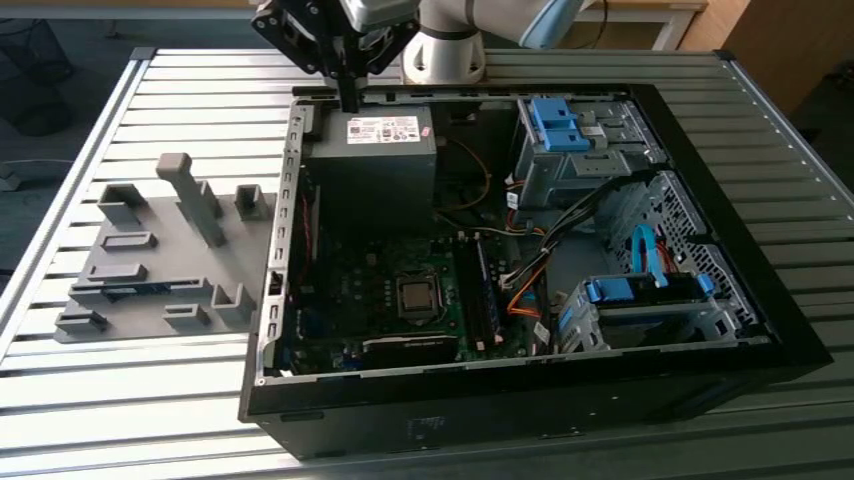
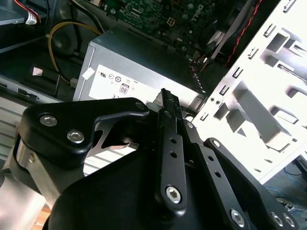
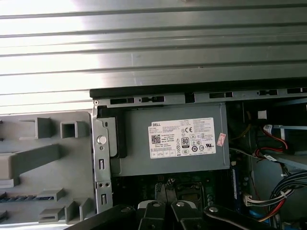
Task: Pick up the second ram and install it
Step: 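Reach for the second ram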
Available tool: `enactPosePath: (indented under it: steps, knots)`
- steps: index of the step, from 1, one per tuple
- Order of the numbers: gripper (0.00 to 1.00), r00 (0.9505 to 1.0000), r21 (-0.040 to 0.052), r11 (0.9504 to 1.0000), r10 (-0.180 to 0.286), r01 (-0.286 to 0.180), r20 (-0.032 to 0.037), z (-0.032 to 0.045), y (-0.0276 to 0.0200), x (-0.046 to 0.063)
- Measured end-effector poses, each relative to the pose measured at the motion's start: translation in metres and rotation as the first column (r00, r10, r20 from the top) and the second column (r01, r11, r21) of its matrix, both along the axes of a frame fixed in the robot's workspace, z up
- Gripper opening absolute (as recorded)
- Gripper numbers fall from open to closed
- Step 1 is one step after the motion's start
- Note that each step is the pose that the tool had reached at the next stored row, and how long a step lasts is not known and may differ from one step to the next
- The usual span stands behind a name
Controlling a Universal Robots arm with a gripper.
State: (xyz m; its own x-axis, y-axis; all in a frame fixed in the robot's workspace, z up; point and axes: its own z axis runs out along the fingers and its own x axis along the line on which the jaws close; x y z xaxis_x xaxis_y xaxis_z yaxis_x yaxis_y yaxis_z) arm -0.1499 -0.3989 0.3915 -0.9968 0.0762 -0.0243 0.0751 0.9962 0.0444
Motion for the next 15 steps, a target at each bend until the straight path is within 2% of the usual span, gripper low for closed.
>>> enactPosePath:
  steps: [15]
  knots:
    - [0.11,1.0,-0.0001,1.0,0.0,0.0,-0.0004,-0.0007,0.0,-0.0044]
